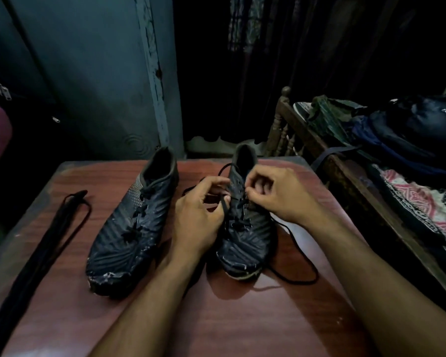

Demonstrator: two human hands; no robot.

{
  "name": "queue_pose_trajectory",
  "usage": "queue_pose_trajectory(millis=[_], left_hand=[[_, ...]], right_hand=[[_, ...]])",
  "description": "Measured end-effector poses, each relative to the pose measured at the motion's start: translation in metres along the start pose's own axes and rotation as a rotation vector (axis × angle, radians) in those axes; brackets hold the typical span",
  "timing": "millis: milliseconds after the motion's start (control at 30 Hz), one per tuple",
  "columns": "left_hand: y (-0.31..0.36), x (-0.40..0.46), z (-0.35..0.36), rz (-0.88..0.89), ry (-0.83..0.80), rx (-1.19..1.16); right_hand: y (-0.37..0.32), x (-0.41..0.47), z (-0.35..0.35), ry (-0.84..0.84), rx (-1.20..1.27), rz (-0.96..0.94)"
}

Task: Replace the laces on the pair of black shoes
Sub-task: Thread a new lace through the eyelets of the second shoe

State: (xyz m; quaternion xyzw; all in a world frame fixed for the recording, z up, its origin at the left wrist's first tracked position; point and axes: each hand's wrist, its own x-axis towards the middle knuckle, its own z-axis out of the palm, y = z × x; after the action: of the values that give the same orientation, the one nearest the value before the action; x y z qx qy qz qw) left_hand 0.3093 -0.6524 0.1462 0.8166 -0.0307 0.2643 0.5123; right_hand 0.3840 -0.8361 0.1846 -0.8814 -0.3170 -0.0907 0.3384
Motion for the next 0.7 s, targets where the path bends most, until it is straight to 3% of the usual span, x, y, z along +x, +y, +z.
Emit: queue_pose_trajectory(millis=[100, 267, 433, 700], left_hand=[[0.001, 0.0, 0.004, 0.007, 0.007, 0.034], [0.004, -0.003, 0.008, 0.041, 0.008, 0.077], [0.001, -0.003, 0.011, 0.051, 0.007, 0.124], [0.001, -0.004, 0.01, 0.045, 0.021, 0.088]], right_hand=[[0.006, 0.012, -0.004, 0.06, -0.124, -0.077], [0.013, 0.008, 0.006, 0.058, -0.079, -0.003], [0.015, 0.009, 0.016, -0.059, -0.196, -0.044], [0.023, 0.003, 0.013, -0.106, -0.009, -0.069]])
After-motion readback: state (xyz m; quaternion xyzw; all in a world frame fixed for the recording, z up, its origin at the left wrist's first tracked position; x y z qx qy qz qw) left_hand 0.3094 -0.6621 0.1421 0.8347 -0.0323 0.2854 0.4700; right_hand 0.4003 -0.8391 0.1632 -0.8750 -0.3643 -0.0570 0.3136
